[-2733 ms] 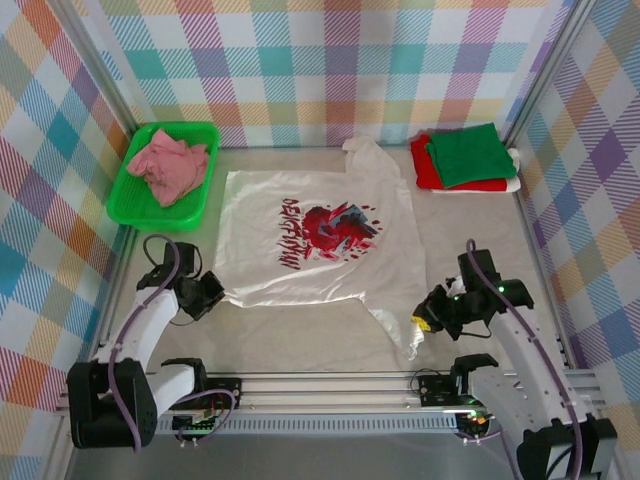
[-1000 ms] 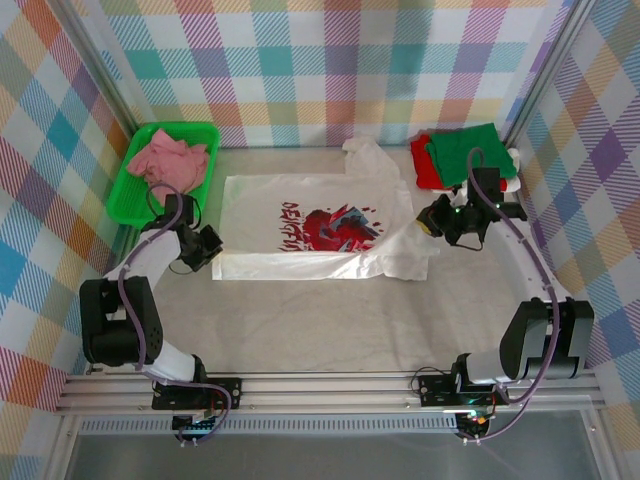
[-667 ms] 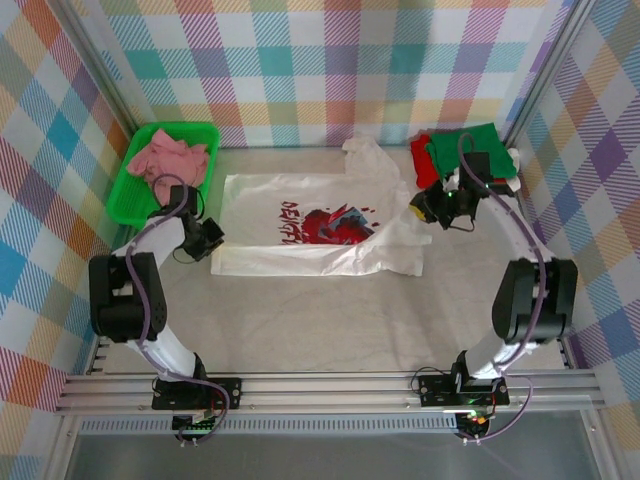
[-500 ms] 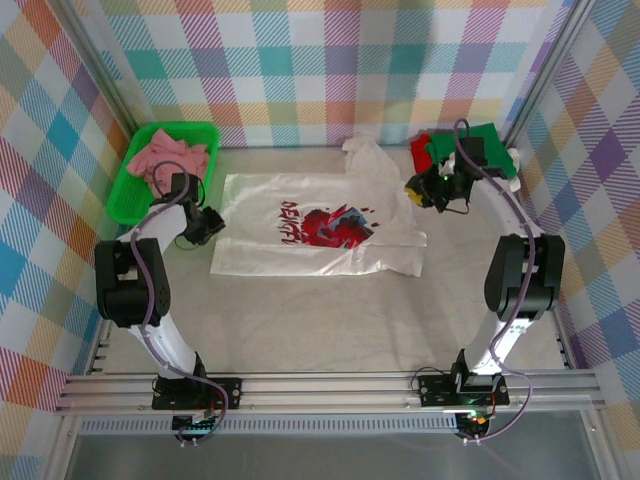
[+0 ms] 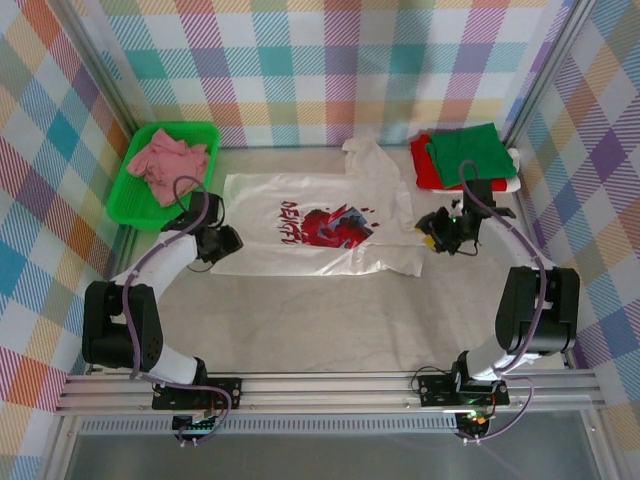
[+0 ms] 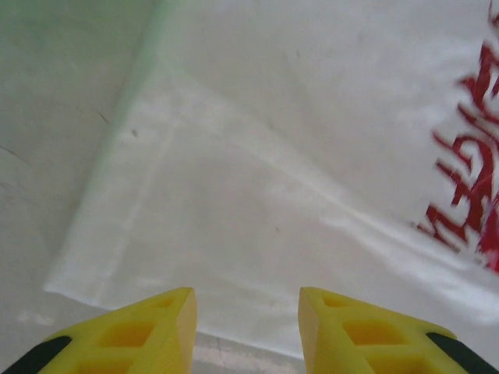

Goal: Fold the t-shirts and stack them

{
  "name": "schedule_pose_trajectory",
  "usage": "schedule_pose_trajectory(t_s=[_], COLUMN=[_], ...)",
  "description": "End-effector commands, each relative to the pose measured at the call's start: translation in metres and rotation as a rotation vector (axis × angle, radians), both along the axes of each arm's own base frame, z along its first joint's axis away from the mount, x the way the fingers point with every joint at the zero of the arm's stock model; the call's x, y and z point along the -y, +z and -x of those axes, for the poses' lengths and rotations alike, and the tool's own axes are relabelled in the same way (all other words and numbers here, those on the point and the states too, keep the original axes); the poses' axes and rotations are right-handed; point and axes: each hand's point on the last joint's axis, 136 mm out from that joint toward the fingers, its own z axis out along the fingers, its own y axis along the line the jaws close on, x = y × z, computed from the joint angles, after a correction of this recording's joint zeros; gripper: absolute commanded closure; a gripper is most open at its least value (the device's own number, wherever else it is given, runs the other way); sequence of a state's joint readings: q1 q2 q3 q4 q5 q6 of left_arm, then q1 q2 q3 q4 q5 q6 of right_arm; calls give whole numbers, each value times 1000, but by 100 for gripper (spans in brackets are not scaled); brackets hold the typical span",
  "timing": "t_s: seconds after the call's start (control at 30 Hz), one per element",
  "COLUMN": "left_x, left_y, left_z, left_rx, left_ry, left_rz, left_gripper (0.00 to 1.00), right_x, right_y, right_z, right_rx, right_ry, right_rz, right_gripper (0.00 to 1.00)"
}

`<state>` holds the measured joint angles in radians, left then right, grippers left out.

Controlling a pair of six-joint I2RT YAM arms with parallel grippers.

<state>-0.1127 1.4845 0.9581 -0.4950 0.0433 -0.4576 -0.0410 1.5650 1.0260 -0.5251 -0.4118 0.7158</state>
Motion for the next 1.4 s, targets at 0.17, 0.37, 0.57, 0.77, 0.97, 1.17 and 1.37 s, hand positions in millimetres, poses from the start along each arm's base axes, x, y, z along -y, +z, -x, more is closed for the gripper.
schedule_pose_trajectory(t_s=[0.17,0.37,0.57,0.77,0.97,1.17,1.37], left_x=[5,9,7,6,8,9,10], left_y=[-23,-25,-23,-22,-24,-25,-26], left_z=[-1,-3,0,0,-2,-2,-2], left_rx=[-56,-61,-66,-60,-61,-62,-61], left_ry=[-30,-39,-38,-36,-40,-43,-43], left_rz=[-6,-12,-27,-37,-28,-27,-27], left_gripper=[63,63,63,63,63,63,63], right_x=[5,4,4,11,13,14,18], right_y=[-36,-53,-52,-44,-38,-42,-45], right_z=[-21,-34,-43,-45,-46,-46,-49], right_rx=[-22,-21,-7,5,9,-2,-3], right_ry=[6,-4,-6,-2,6,17,17], right_rz=[7,-4,-5,47,82,93,122], right_gripper=[61,63,82,89,87,73,74])
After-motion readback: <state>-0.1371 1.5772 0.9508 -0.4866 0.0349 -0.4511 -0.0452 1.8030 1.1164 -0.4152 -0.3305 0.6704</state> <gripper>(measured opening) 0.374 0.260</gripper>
